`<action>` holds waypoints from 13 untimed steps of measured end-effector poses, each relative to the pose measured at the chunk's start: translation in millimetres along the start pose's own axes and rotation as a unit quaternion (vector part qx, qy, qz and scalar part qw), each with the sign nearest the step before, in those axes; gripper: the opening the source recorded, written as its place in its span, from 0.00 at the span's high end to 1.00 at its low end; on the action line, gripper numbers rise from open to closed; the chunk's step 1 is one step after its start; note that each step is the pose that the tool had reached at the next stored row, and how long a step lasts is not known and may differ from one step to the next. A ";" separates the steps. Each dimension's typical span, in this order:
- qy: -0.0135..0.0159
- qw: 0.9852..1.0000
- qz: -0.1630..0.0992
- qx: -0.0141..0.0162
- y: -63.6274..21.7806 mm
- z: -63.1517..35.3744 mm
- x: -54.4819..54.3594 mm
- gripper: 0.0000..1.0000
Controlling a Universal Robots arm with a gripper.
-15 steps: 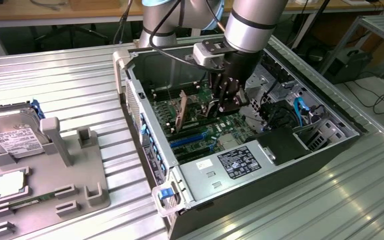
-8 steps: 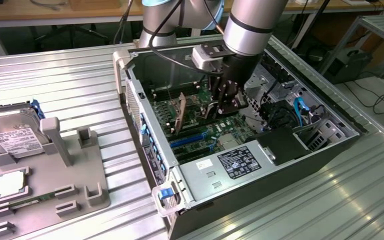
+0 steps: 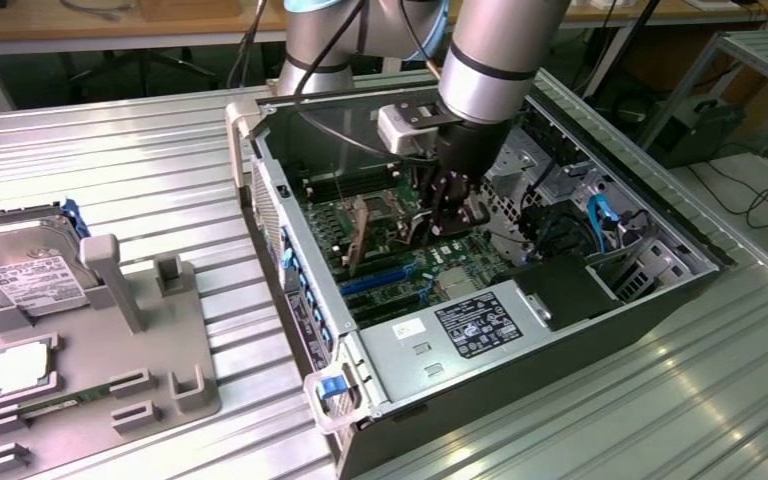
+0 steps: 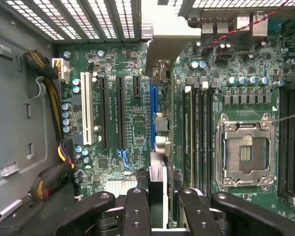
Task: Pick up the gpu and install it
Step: 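Insert the gpu into the slot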
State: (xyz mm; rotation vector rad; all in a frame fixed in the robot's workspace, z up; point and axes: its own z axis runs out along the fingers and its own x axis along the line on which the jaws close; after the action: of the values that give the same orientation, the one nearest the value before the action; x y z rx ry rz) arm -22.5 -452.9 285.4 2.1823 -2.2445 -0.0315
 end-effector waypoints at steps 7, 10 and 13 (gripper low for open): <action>0.001 1.000 0.000 0.001 11.9 10.3 0.2 0.73; 0.001 1.000 0.000 0.005 18.4 12.1 0.3 0.73; 0.001 1.000 0.000 0.008 20.4 13.1 0.4 0.73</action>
State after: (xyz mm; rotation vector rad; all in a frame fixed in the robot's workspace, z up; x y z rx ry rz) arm -43.2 -452.7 272.8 2.1895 -2.2519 -0.0116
